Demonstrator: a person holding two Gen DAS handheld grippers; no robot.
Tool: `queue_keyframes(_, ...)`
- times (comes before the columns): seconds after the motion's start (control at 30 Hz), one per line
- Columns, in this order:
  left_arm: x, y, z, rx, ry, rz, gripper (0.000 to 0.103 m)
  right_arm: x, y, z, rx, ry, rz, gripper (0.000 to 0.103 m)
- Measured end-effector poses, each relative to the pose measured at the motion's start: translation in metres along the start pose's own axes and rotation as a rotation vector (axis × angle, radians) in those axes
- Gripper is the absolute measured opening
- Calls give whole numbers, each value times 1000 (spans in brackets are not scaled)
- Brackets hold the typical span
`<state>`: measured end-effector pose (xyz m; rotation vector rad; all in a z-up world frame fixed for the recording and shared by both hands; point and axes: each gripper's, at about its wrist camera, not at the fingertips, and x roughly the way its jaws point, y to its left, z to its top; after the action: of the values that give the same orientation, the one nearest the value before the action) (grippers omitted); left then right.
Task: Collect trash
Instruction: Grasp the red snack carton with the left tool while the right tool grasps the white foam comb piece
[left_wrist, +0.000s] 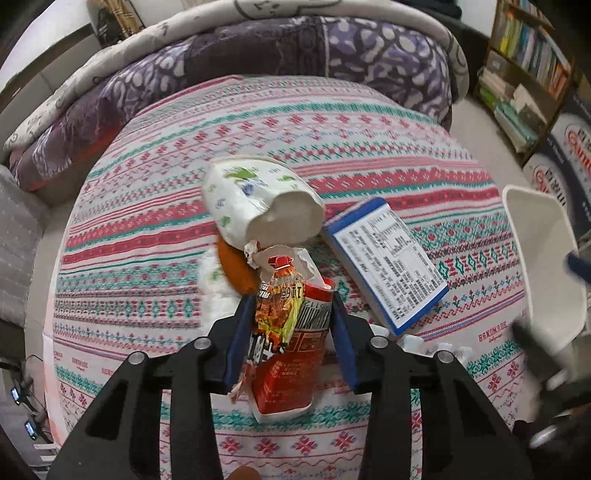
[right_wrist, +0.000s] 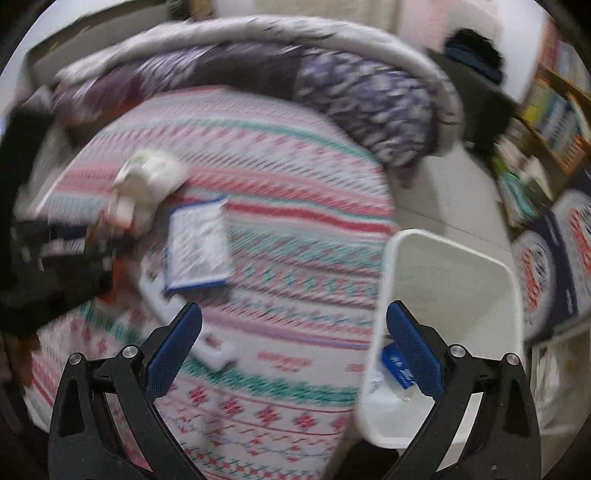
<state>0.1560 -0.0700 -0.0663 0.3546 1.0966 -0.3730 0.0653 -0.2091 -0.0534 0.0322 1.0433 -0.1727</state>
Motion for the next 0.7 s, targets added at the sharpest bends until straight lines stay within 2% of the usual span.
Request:
queue_keyframes(0.13,-17,18,0,-56,-36,-30,40,14,30,-6,-96,42,33,96)
queue_keyframes(0.23,-29,32,1,-103,-59,-54,40,23,45,-9,-123,77,65,95)
queue_keyframes(0.37,-40,49,-2,-160,-77,-78,40,36,60,-9,-142,117,83,85)
queue_keyframes(0.43,-42,57,-4,-184,-79,-80,40,43,66,-11,-156,143,85,73)
queue_keyframes(0.57,-42,68,-8,-217,-75,-73,41,48,76,-12,-163,158,95,62)
queue_keyframes(0.63,-40,73,-9,-233,-71,-70,41,46,79,-11,-156,155,118,36)
queue_keyframes(0.7,-40,78,-11,-245,-70,-68,41,43,83,-11,-159,153,118,31)
